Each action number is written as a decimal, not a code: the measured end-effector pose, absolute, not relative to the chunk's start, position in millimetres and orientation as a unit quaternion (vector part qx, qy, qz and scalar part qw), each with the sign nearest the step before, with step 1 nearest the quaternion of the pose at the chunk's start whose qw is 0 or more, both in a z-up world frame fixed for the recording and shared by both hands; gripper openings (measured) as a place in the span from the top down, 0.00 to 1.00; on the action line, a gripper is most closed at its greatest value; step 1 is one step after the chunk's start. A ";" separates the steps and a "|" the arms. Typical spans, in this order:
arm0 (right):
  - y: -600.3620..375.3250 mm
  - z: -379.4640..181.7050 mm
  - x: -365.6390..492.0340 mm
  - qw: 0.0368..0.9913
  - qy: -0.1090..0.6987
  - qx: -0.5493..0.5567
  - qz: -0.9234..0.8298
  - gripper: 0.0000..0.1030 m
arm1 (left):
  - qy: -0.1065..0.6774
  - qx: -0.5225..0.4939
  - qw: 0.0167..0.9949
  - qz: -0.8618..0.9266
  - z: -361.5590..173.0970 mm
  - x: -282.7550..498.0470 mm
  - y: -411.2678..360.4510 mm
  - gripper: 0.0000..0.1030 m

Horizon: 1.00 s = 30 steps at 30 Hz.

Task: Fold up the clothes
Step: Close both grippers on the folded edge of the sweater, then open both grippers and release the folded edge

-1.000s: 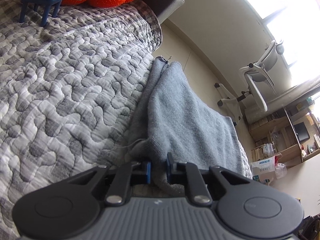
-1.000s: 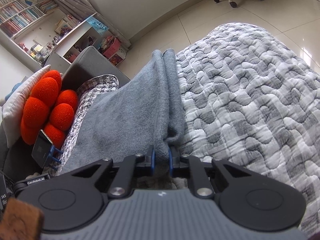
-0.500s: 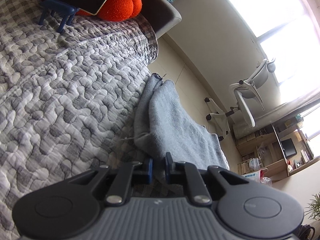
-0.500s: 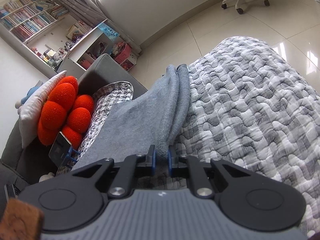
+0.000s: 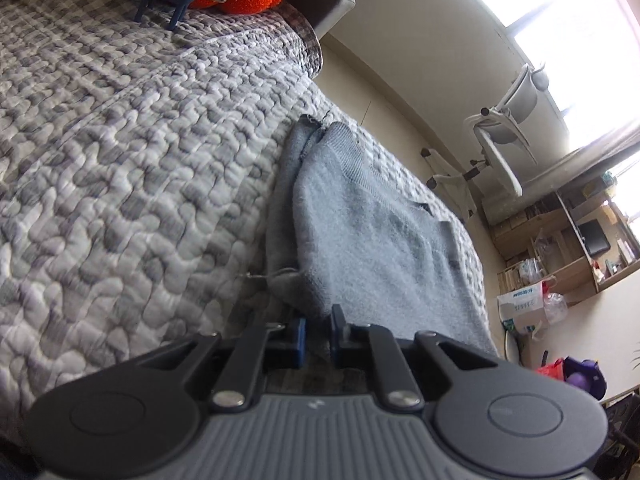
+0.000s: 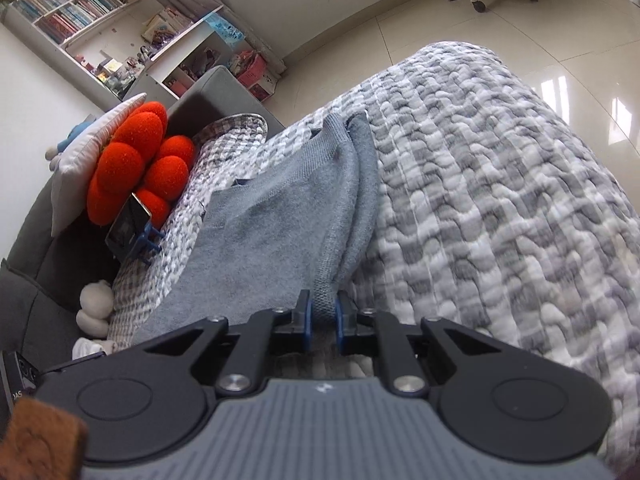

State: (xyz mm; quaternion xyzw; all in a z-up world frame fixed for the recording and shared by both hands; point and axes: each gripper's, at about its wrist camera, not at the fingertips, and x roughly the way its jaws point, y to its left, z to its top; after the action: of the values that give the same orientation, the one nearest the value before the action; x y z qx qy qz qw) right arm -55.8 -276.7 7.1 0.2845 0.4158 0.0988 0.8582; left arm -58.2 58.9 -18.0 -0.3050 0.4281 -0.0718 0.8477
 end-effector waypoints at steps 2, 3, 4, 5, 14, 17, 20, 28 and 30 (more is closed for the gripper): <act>-273.3 3.4 -62.5 0.857 0.423 0.279 0.096 0.87 | 0.434 -0.294 0.849 -0.071 -21.9 -62.9 58.3 0.89; -272.0 2.2 -65.1 0.857 0.425 0.276 0.095 0.87 | 0.436 -0.290 0.849 -0.071 -23.5 -64.4 58.2 0.89; -270.1 1.6 -66.5 0.859 0.427 0.267 0.096 0.87 | 0.439 -0.284 0.849 -0.073 -24.9 -65.4 57.8 0.89; -267.6 1.2 -67.1 0.863 0.428 0.252 0.096 0.86 | 0.446 -0.276 0.848 -0.080 -26.4 -64.2 56.7 0.88; -261.8 8.1 -84.7 0.915 0.379 0.109 0.083 0.66 | 0.445 -0.240 0.860 -0.064 -20.5 -62.5 74.5 0.53; -254.2 11.6 -90.7 0.930 0.348 0.056 0.100 0.66 | 0.421 -0.217 0.879 -0.059 -9.0 -57.3 76.1 0.49; -240.1 13.3 -93.7 0.939 0.318 0.002 0.129 0.66 | 0.404 -0.180 0.895 -0.066 -3.4 -48.4 66.5 0.49; -198.3 -4.0 -73.3 0.927 0.316 -0.061 0.193 0.66 | 0.409 -0.128 0.897 -0.104 -16.7 -44.0 40.1 0.52; -190.6 -7.8 -65.0 0.923 0.322 -0.063 0.204 0.66 | 0.422 -0.109 0.896 -0.089 -22.0 -42.9 37.6 0.52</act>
State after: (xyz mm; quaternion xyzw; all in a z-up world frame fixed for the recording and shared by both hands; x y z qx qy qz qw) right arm -65.0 -190.6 -7.8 -0.0634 0.3216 0.2036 0.9225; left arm -42.9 37.6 -22.0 -0.1091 0.4218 -0.0889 0.8957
